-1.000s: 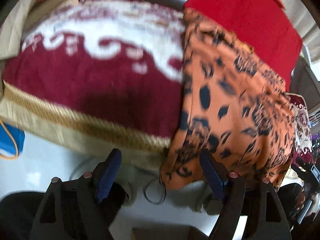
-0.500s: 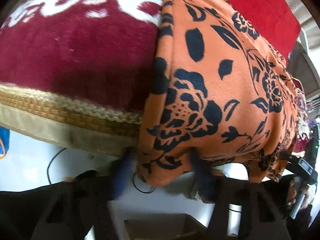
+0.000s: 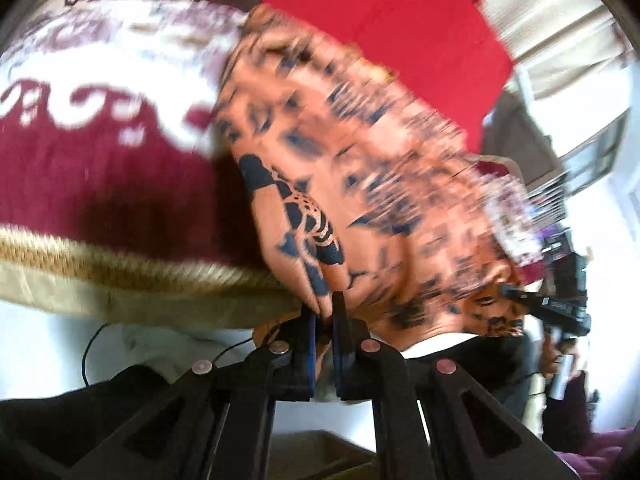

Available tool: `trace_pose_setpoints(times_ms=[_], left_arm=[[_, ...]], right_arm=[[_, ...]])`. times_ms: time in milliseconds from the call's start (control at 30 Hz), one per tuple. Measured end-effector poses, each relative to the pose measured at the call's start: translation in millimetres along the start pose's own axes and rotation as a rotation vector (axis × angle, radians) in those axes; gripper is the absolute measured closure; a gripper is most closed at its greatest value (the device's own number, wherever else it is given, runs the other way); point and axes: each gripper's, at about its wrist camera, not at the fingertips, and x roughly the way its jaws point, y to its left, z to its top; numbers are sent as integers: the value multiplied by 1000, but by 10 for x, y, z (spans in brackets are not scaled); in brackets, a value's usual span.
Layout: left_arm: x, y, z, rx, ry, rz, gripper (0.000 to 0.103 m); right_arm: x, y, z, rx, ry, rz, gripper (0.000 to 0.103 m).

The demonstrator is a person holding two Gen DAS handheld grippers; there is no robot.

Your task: Fold small clothes

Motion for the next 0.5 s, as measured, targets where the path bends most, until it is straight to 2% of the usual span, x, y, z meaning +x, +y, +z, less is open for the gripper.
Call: trace_pose_setpoints(times_ms=[67, 233, 333, 500], left_arm=[[-163, -38, 123, 4, -34, -42, 97], [-511, -111, 702, 3, -136, -156, 97], [-678, -131, 1076, -5, -165, -169, 97], [-580, -86, 1849, -53, -251, -141, 97]], right_arm=[[-195, 111, 66, -18, -47, 77, 93], [-590, 260, 393, -18, -194, 218, 93], [-710, 377, 649, -17, -266, 243, 93], [-774, 396, 1303, 16, -374, 233, 94]])
